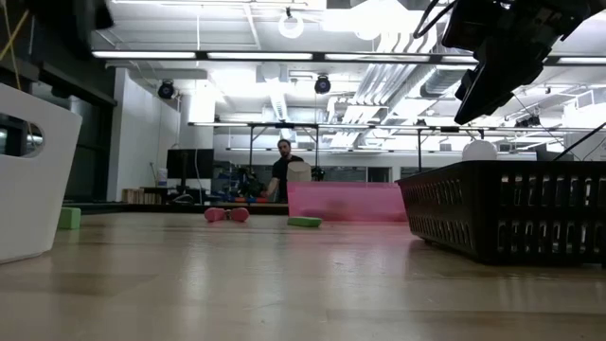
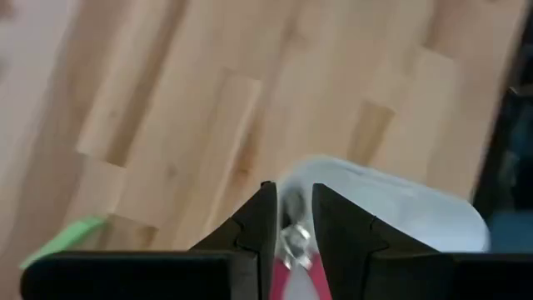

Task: Pick & Place School Supplies
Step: Put the pink ticket punch into the white bin

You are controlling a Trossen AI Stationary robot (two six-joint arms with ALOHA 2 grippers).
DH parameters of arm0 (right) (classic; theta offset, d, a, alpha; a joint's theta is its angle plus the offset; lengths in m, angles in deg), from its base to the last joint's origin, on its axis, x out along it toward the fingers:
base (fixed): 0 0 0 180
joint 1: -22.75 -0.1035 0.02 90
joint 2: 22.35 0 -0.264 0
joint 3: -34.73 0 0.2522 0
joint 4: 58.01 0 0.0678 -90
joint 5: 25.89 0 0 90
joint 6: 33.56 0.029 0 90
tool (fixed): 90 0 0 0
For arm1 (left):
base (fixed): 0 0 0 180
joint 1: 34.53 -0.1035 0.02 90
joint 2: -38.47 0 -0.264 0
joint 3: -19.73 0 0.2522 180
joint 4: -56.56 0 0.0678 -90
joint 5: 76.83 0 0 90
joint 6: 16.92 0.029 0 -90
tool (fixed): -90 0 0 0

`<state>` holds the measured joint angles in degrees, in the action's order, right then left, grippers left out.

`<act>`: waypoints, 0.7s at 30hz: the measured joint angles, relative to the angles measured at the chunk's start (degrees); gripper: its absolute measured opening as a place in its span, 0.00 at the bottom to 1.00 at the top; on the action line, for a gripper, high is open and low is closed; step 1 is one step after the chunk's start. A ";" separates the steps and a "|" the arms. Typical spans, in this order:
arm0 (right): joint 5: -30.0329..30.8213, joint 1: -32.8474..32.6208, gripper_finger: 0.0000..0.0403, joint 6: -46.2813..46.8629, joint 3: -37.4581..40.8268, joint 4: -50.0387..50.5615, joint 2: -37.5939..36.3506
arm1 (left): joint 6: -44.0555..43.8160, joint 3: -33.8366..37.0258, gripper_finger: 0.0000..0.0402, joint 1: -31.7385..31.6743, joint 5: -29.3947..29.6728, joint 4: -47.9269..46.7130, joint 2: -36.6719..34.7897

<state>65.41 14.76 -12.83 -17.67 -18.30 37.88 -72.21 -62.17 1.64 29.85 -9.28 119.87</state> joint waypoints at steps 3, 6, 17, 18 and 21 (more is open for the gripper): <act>-0.02 0.02 0.18 0.00 0.02 -0.02 0.00 | 0.02 0.00 0.19 -3.57 0.14 -2.15 0.02; -0.02 0.02 0.18 0.00 0.02 -0.04 0.00 | 0.01 0.00 0.19 -7.02 0.37 -3.81 0.02; 0.00 0.00 0.18 0.00 0.00 -0.06 0.00 | 1.90 0.00 0.19 -17.79 2.97 -4.41 0.02; 0.02 0.02 0.18 0.00 0.02 -0.07 0.00 | 1.89 0.00 0.19 -18.77 2.99 -4.35 0.02; 0.02 0.02 0.18 0.00 0.01 -0.07 0.00 | 1.88 0.00 0.19 -21.44 2.98 -4.25 0.02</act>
<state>65.44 14.78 -12.83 -17.66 -18.36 37.88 -70.33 -62.17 -19.80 32.83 -13.53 119.89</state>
